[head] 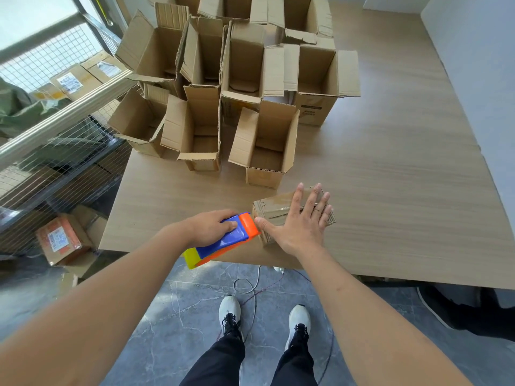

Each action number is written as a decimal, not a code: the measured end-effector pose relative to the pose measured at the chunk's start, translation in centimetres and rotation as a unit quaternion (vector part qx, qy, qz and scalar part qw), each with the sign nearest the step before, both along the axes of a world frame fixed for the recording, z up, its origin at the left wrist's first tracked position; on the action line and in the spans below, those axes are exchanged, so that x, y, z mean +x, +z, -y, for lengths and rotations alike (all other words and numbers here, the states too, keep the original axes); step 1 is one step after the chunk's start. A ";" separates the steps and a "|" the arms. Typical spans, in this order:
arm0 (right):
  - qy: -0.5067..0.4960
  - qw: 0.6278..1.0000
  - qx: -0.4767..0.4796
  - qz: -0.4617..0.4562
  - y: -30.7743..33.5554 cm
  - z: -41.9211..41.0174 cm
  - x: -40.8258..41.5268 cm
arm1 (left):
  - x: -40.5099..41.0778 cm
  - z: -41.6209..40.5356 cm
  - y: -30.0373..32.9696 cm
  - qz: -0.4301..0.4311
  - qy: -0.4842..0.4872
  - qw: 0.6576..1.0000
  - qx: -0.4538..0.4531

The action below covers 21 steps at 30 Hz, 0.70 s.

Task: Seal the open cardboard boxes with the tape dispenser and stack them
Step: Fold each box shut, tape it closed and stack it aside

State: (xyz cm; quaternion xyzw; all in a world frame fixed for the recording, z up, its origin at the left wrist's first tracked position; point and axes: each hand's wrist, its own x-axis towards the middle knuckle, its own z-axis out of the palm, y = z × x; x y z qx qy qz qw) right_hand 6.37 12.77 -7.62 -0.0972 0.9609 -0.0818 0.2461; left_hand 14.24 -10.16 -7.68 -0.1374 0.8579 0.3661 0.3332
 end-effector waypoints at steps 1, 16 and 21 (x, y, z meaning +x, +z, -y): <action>0.001 1.000 -0.001 -0.001 0.0 0.0 0.0 | 0.1 0.0 -0.1 0.005 -0.007 1.000 -0.017; 0.004 0.999 0.027 -0.047 0.0 2.1 0.8 | 3.4 2.7 1.1 -0.098 0.011 0.995 0.008; 0.090 0.994 0.034 -0.047 0.3 -1.1 0.3 | 3.3 2.9 2.4 -0.131 -0.046 0.990 0.018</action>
